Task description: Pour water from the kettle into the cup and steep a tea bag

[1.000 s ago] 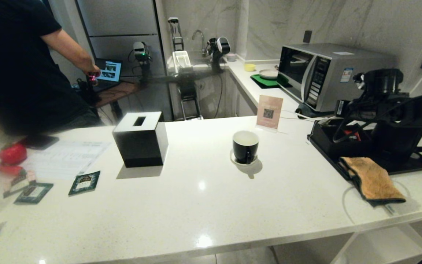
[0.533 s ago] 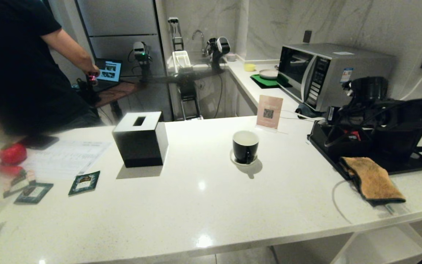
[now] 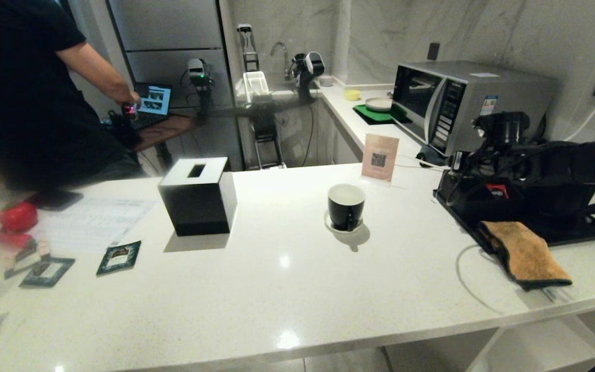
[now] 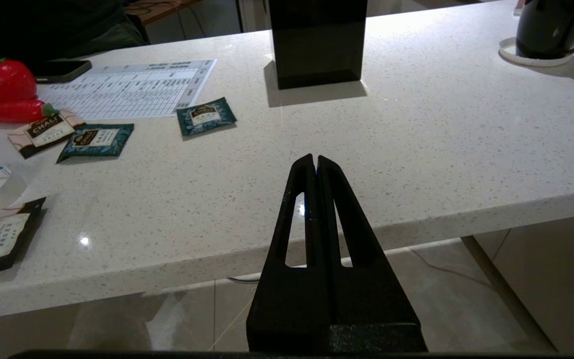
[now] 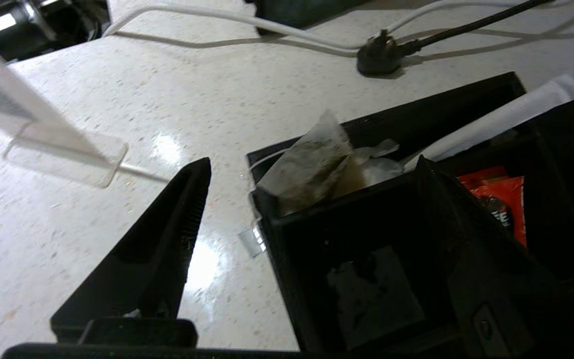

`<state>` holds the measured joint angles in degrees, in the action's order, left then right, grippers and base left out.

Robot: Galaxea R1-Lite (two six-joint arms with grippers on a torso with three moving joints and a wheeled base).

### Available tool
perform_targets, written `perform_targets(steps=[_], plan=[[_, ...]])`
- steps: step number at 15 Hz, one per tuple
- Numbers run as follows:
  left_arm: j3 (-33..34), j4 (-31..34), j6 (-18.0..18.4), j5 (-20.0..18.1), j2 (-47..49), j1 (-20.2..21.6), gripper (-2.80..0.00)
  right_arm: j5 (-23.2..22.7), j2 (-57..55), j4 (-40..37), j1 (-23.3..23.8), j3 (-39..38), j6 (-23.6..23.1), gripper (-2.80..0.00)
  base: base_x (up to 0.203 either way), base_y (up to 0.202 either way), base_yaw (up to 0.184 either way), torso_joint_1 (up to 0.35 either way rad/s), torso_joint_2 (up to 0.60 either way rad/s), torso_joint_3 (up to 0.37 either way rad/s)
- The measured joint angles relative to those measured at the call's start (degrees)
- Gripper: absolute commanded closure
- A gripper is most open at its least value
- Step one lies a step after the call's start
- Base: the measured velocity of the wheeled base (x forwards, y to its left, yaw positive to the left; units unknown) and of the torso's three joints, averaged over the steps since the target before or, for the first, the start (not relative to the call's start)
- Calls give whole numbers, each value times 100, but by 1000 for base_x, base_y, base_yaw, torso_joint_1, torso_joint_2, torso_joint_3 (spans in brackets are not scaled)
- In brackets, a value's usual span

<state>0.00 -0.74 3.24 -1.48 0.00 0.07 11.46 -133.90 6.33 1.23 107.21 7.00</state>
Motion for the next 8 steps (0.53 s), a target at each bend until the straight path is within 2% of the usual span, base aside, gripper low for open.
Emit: perform_targets(steps=[8], plan=[[0,0,-2,0,0,0,0,122,-397,52,-2,389,-1,-280,0,0,0,0,0,0]])
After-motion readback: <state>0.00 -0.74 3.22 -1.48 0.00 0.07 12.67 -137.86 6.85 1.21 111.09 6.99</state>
